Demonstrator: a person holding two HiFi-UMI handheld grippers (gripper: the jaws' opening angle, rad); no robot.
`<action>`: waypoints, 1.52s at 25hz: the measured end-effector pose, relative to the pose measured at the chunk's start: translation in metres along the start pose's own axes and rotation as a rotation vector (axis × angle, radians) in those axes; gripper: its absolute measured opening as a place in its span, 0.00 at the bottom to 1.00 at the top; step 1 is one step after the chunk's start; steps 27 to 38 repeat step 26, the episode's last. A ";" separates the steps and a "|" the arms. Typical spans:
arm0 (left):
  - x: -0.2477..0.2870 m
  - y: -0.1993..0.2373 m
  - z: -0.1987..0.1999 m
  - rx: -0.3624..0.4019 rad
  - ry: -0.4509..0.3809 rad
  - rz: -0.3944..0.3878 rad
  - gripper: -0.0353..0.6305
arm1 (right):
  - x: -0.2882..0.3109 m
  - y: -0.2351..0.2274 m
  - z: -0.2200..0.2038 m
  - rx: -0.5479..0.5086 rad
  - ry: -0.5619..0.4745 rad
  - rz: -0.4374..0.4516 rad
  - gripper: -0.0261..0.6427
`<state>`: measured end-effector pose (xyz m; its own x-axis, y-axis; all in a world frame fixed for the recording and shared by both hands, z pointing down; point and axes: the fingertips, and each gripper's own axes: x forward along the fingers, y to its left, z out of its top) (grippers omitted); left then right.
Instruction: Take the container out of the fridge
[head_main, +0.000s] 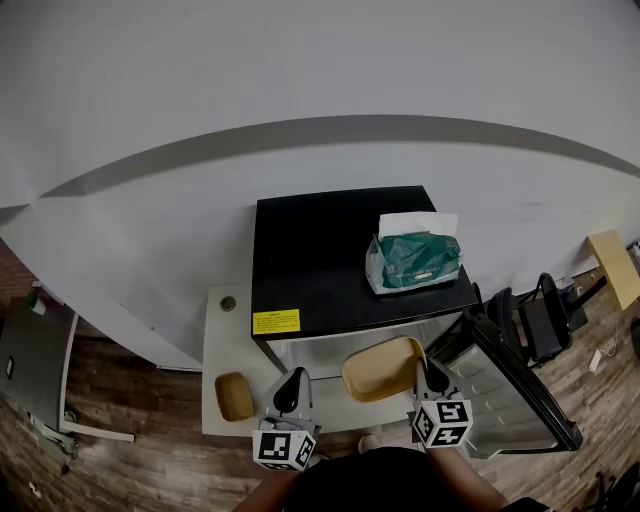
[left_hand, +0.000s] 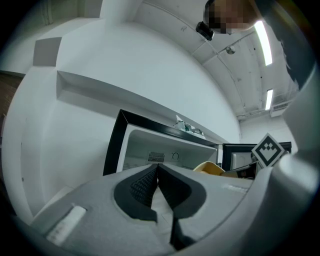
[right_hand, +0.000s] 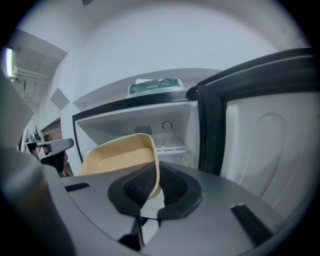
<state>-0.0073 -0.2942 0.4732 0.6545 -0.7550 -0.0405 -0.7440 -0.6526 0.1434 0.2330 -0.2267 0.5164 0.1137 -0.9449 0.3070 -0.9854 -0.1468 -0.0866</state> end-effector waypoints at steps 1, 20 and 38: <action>0.001 0.001 0.000 -0.001 0.000 0.005 0.08 | 0.000 -0.001 0.000 -0.001 0.002 -0.001 0.07; -0.006 0.004 -0.010 0.008 0.016 0.069 0.08 | 0.005 -0.009 -0.003 -0.036 0.016 0.036 0.07; -0.012 0.000 -0.015 0.001 0.022 0.076 0.08 | 0.001 -0.008 -0.004 -0.037 0.014 0.049 0.07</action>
